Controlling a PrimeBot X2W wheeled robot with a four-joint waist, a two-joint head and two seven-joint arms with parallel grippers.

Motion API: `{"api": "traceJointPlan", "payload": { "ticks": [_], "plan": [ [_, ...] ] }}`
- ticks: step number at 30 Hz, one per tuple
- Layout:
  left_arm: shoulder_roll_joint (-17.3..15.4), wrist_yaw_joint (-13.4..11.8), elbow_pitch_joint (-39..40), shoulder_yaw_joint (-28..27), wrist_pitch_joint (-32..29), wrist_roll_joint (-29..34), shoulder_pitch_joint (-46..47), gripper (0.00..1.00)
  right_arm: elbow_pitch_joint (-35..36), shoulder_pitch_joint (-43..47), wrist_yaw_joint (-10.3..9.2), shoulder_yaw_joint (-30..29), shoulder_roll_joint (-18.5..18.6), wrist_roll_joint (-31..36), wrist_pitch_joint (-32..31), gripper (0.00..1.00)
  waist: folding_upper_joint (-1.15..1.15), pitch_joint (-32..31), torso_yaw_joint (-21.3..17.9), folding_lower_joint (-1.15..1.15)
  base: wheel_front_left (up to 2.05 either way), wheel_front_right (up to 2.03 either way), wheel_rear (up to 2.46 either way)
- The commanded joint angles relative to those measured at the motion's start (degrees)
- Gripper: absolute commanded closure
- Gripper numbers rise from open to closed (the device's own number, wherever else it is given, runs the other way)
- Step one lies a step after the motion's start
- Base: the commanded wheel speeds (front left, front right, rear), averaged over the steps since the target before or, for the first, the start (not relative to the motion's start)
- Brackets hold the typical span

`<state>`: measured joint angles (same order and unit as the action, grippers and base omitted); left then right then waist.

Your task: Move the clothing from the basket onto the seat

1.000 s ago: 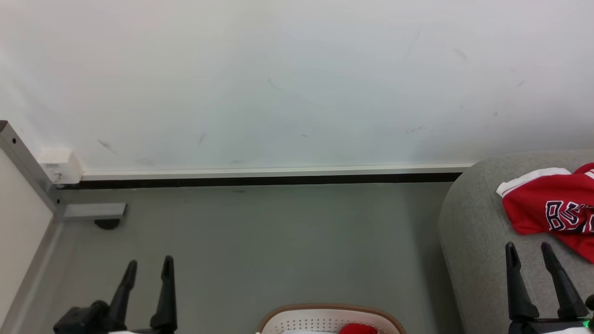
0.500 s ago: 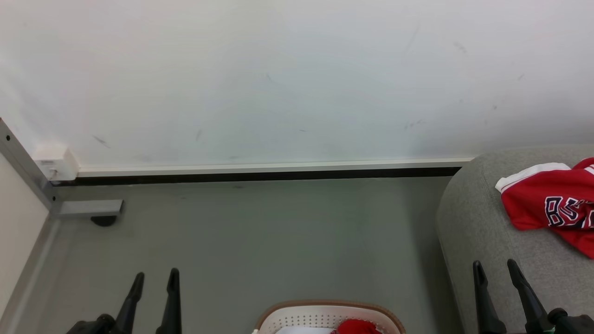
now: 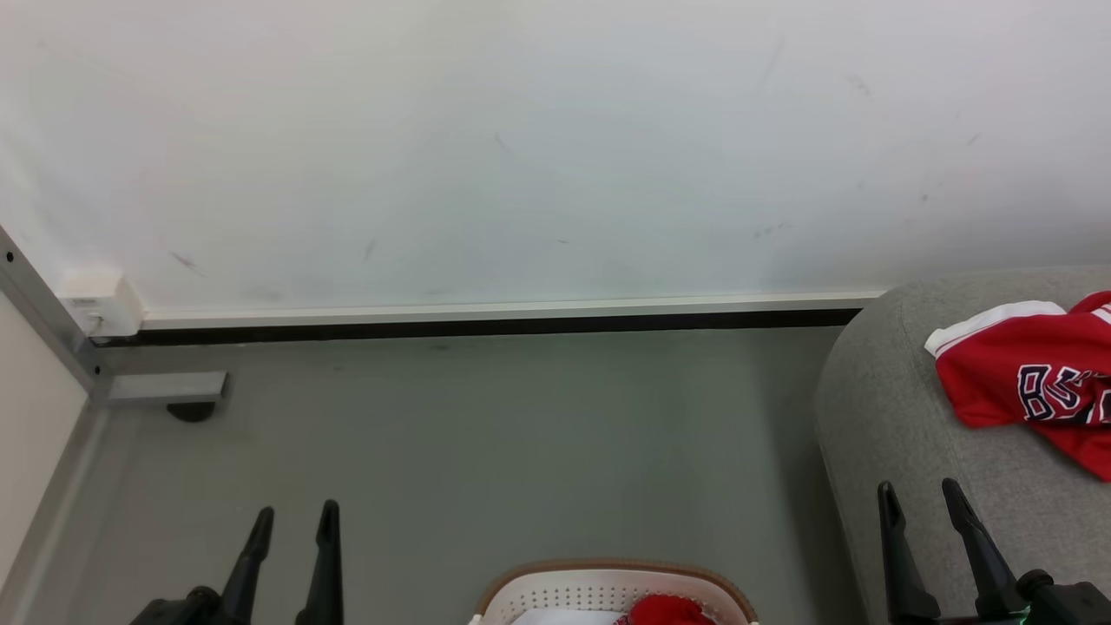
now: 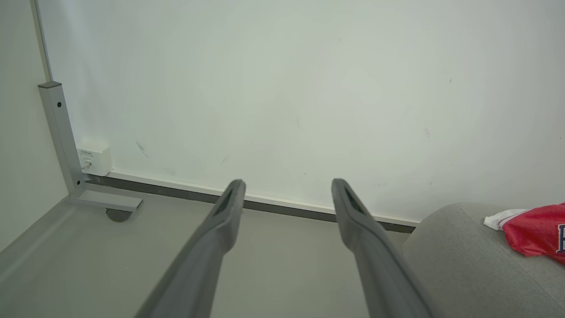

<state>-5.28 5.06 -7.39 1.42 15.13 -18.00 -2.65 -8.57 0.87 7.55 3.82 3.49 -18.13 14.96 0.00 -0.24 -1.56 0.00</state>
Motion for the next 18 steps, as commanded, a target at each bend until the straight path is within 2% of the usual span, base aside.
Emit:
{"api": "traceJointPlan", "payload": {
  "ticks": [1,18],
  "plan": [
    [0.2,0.3,-0.3,-0.5,0.0,0.8,0.5,0.0,-0.1,-0.8,-0.13,0.1,-0.1,0.2,0.2,0.0,0.0,0.0,-0.1,0.0,0.0,0.0,0.0],
    [1.5,1.9,-1.2,-1.1,0.0,2.1,1.3,0.0,1.0,-1.8,-0.13,0.4,-0.2,-0.3,0.2,0.0,0.0,0.5,-1.7,0.0,0.0,0.0,0.0]
  ]
}}
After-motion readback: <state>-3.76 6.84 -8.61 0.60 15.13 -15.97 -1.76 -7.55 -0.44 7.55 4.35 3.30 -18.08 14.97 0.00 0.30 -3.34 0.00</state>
